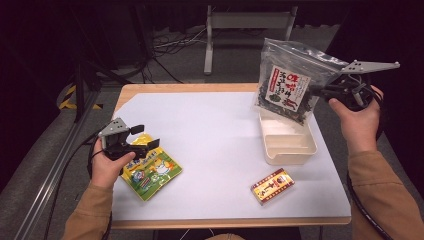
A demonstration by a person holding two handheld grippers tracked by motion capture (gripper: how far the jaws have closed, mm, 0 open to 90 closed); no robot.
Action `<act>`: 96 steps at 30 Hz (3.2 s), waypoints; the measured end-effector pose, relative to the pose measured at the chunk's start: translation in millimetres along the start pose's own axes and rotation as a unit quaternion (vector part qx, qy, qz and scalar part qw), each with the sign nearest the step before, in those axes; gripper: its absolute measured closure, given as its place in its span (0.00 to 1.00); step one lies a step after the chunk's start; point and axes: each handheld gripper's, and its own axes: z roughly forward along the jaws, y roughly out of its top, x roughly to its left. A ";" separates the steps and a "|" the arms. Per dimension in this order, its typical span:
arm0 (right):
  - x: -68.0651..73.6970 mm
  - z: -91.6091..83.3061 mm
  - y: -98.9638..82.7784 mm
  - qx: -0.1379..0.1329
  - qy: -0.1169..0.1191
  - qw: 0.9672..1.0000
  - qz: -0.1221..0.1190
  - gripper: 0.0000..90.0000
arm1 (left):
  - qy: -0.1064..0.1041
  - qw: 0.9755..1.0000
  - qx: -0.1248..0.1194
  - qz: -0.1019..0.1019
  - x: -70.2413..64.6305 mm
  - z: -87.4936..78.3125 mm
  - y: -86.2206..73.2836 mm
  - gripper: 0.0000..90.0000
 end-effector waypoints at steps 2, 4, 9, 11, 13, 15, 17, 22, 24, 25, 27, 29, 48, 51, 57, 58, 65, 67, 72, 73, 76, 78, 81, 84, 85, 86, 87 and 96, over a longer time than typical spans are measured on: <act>-4.1 1.2 -2.5 0.003 -0.011 1.000 0.006 0.93 | 0.000 1.000 0.001 0.000 0.1 0.0 -0.1 0.16; -4.8 1.4 -3.2 0.004 -0.012 1.000 0.008 0.93 | 0.000 1.000 0.002 0.001 0.2 0.2 -0.2 0.16; -10.5 5.4 -8.4 0.010 -0.028 0.999 0.018 0.93 | -0.002 1.000 0.006 -0.001 0.1 0.9 -0.5 0.16; -11.2 6.3 -9.1 0.012 -0.031 0.999 0.018 0.93 | -0.003 1.000 0.006 -0.007 -0.8 1.3 -0.8 0.16; -12.9 8.7 -11.0 0.017 -0.036 0.999 0.020 0.93 | -0.004 1.000 0.006 -0.005 -0.4 1.1 -0.7 0.16; -13.5 10.4 -12.1 0.018 -0.038 0.999 0.022 0.93 | -0.004 1.000 0.007 -0.008 -0.4 0.9 -0.9 0.16; -13.4 10.9 -12.3 0.019 -0.038 0.999 0.022 0.93 | -0.004 1.000 0.007 -0.008 -0.3 0.9 -0.9 0.16; -12.5 15.3 -12.2 0.022 -0.046 0.999 0.015 0.93 | -0.004 1.000 0.009 -0.009 -0.3 0.8 -1.0 0.16; -11.5 17.3 -11.9 0.026 -0.050 0.998 0.013 0.92 | -0.004 1.000 0.010 -0.009 -0.2 0.8 -1.2 0.16; -11.1 18.0 -11.7 0.027 -0.051 0.998 0.013 0.92 | -0.004 1.000 0.010 -0.009 -0.1 0.8 -1.3 0.16; -10.4 20.4 -11.6 0.031 -0.055 0.998 0.010 0.92 | -0.005 1.000 0.010 -0.011 -0.1 0.9 -1.4 0.16; -9.6 23.0 -11.7 0.036 -0.058 0.998 0.008 0.92 | -0.005 1.000 0.011 -0.012 -0.2 0.9 -1.6 0.16; -11.7 42.9 -26.5 0.059 -0.063 0.996 0.016 0.92 | -0.006 1.000 0.013 -0.011 0.3 1.0 -2.0 0.15; -13.2 46.1 -31.2 0.059 -0.058 0.996 0.022 0.91 | -0.005 1.000 0.015 -0.012 -0.2 1.7 -2.3 0.13; -15.6 49.6 -38.1 0.061 -0.052 0.996 0.030 0.91 | -0.004 1.000 0.018 -0.011 -0.5 2.4 -2.2 0.12; -17.6 49.7 -41.4 0.061 -0.052 0.996 0.037 0.91 | -0.004 1.000 0.019 -0.011 -0.5 2.5 -2.2 0.12; -24.8 48.8 -51.2 0.062 -0.046 0.995 0.059 0.91 | -0.003 1.000 0.020 -0.013 -1.2 3.2 -2.0 0.12; -25.7 48.6 -52.6 0.061 -0.045 0.995 0.061 0.90 | -0.005 1.000 0.022 -0.011 -1.2 3.5 -1.8 0.12; -25.4 48.3 -51.8 0.063 -0.044 0.995 0.063 0.88 | -0.006 1.000 0.021 -0.009 -0.8 4.2 -1.9 0.11; -25.8 47.9 -51.7 0.062 -0.043 0.995 0.065 0.87 | -0.007 1.000 0.019 -0.013 -1.0 4.4 -1.9 0.11; -27.2 46.4 -52.1 0.059 -0.045 0.995 0.071 0.82 | -0.005 1.000 0.020 -0.010 -1.1 4.4 -1.5 0.09; -27.8 45.1 -52.8 0.055 -0.052 0.994 0.077 0.73 | -0.003 1.000 0.021 -0.008 -1.2 4.2 -1.4 0.08; -29.0 41.6 -53.2 0.047 -0.058 0.994 0.083 0.58 | -0.001 1.000 0.023 -0.008 -1.1 3.7 -1.4 0.08; -29.0 37.9 -53.7 0.043 -0.057 0.994 0.082 0.53 | 0.002 1.000 0.024 -0.004 -0.7 3.8 -1.3 0.08; -28.9 36.5 -53.9 0.042 -0.058 0.994 0.080 0.51 | 0.001 1.000 0.024 -0.006 -1.0 4.1 -1.5 0.08; -28.9 36.5 -53.9 0.042 -0.058 0.994 0.080 0.51 | 0.001 1.000 0.024 -0.006 -1.0 4.1 -1.5 0.08; -28.3 34.8 -54.2 0.042 -0.058 0.994 0.078 0.49 | 0.002 1.000 0.026 -0.004 -1.0 4.0 -1.4 0.08; -23.3 19.7 -55.4 0.038 -0.056 0.995 0.067 0.44 | 0.006 1.000 0.029 0.000 -1.1 2.6 -0.7 0.08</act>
